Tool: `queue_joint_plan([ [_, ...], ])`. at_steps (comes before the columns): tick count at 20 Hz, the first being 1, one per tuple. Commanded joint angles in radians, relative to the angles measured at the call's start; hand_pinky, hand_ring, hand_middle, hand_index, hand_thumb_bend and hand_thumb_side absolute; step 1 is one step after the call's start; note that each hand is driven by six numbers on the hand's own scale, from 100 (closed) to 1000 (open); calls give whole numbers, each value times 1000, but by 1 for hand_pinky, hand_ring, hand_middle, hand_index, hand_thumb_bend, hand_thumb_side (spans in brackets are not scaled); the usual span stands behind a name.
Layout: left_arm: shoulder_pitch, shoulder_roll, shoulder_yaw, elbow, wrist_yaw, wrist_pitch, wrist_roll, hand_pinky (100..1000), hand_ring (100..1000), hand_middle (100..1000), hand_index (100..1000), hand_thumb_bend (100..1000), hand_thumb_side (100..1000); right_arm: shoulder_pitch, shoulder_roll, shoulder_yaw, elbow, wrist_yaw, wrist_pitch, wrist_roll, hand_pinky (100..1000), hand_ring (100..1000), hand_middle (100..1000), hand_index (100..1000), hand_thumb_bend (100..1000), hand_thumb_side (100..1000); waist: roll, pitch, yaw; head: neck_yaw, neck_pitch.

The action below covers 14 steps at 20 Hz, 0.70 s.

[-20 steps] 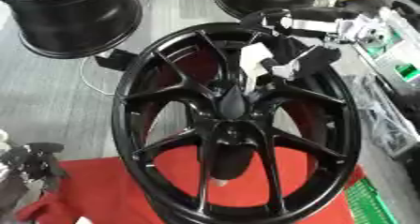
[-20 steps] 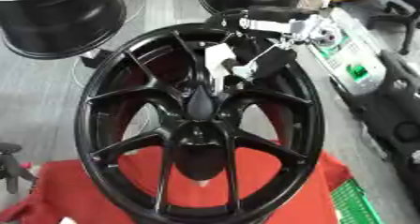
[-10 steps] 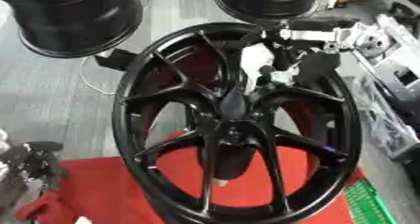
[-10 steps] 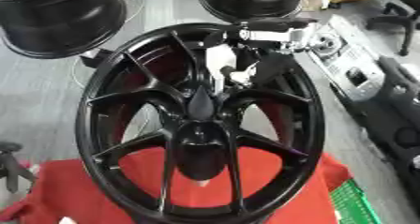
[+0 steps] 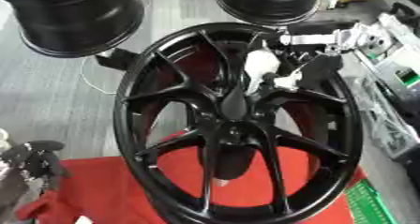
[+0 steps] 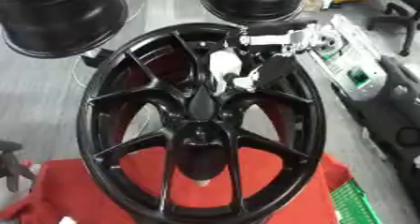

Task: Pull the pin out of the wheel hub.

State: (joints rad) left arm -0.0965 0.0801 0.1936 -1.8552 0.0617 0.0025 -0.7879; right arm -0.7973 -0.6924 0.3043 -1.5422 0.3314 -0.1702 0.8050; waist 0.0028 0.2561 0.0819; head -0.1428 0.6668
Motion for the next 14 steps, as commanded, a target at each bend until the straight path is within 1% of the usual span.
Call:
queue_joint_plan([
  [1,-9,19,-2,-15,2,0,1,607,364,451,769,100,918,-10,-35,-11,-14,3,0,-15,252,365,805,889,100,319,-1,-17,2,0,-1],
  [3,-10,19,-2,-15,1,-1,1,607,363,451,769,100,919,-9,-37,-14,-10,3,1,-27,244,360,793,888,100,268,-1,-15,5,-2,-2],
  [7,-11,18,-3,-16,0,-2,1,607,363,451,769,100,920,-10,-41,-20,0,2,-2,-55,230,353,760,877,100,254,-2,-11,11,-4,-4],
  [9,-10,18,-3,-16,-1,-3,1,607,363,450,769,100,920,-11,-43,-23,4,-1,-5,-73,228,352,700,849,100,247,-1,-10,14,-5,-4],
  [11,-10,18,-3,-16,-2,-3,1,607,363,450,769,100,921,-11,-45,-25,6,-3,-8,-90,229,354,611,817,100,240,-1,-9,16,-6,-4],
  [12,-10,17,-4,-16,-2,-4,1,607,363,450,769,100,921,-11,-46,-26,6,-4,-10,-100,235,361,593,800,100,236,-1,-8,16,-6,-4],
  [14,-9,17,-4,-16,-3,-4,0,606,362,450,769,100,922,-11,-47,-28,6,-6,-14,-124,247,378,581,734,100,228,0,-8,17,-6,-3],
])
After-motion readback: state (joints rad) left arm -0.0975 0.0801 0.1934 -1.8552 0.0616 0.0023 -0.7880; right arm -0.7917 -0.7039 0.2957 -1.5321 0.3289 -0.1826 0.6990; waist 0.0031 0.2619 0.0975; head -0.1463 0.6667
